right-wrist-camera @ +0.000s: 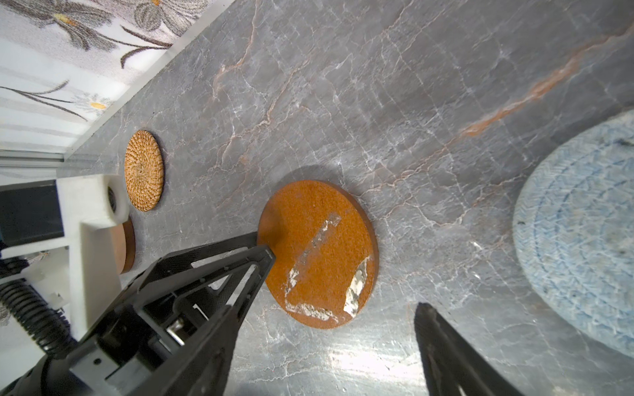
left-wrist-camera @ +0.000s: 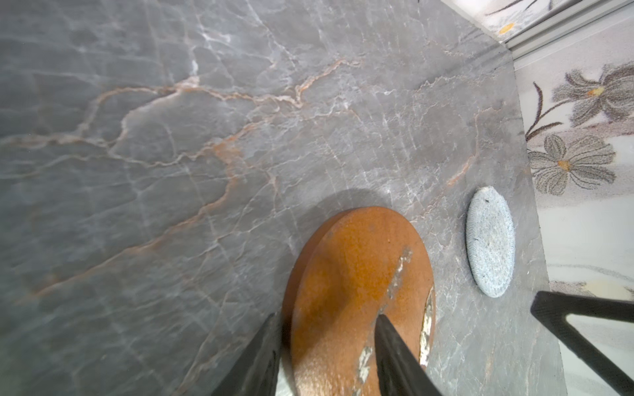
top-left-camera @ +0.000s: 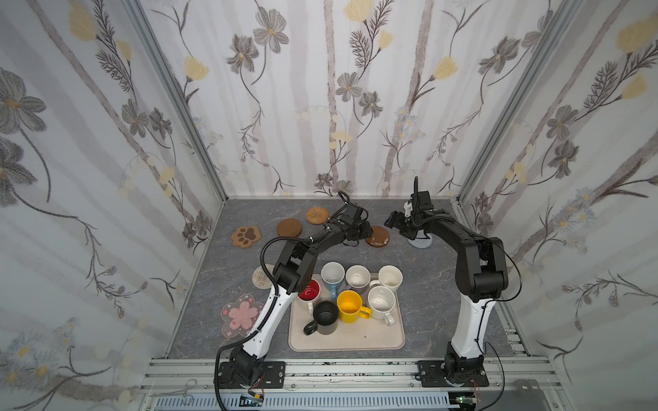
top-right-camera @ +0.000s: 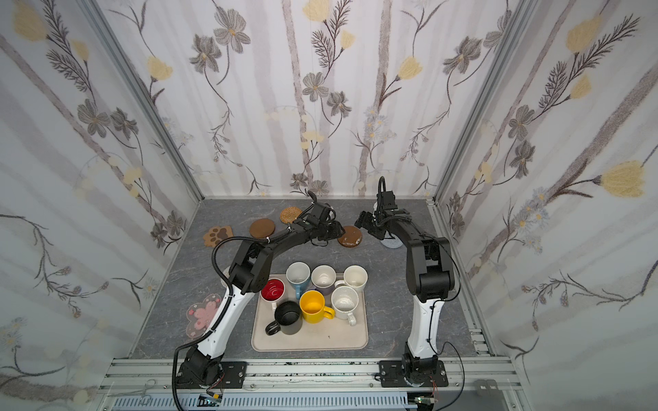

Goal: Place cups on coasters
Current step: Move the coaster to the top-right of the table.

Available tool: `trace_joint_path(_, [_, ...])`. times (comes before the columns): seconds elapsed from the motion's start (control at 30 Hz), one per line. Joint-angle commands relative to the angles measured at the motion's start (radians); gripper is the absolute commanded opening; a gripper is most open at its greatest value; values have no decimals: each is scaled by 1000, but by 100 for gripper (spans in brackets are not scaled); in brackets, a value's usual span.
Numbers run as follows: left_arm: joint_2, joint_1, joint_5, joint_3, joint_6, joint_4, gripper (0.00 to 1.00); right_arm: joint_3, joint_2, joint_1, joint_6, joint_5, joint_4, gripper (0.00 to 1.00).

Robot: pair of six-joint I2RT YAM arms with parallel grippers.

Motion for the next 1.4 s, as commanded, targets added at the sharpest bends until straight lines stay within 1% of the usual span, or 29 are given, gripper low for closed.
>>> trace_joint_path(0.0, [27,-12,4,11,-26,-28,47,-22,-10,-8,24,-4,43,82])
trace_joint_path(0.2, [64,-32,12,46,-58,-28,46,-89,-37,-34,30,-15,76,82])
trace_joint_path(0.33, [97,-46,24,98,-75,-27,45,-125,-51,-51,30,-21,90,82])
trace_joint_path(0.57, [133,-63,35,148,-101,-28,46,-157,-68,-72,22,-26,101,82])
trace_joint_path(0.6, [129,-62,33,148,-99,-28,50,-158,-70,-73,18,-27,104,82])
trace_joint_path(0.73, [90,-40,6,128,-80,-28,70,-149,-83,-62,-1,-17,92,84])
trace_joint_path(0.8, [61,-23,-5,117,-70,-28,76,-144,-92,-57,-2,-10,86,84])
trace_joint_path(1.0, [-36,29,-1,81,-25,-28,83,-126,-132,-34,-27,6,71,84])
trace_joint_path(1.1, [-88,59,-15,58,5,-28,84,-122,-156,-17,-33,19,72,84])
trace_joint_path(1.17, [-108,88,-17,49,19,-28,84,-111,-163,-5,-37,25,66,84])
trace_joint_path(1.23, [-117,127,-22,39,25,-28,80,-96,-167,8,-42,28,57,83])
trace_joint_path(1.27, [-117,142,-23,37,26,-28,74,-92,-169,13,-44,31,53,82])
trace_joint_path(1.33, [-109,179,-23,33,31,-28,59,-79,-170,24,-48,24,50,80])
trace_joint_path(1.37, [-104,192,-23,33,34,-28,56,-72,-167,29,-50,17,49,79])
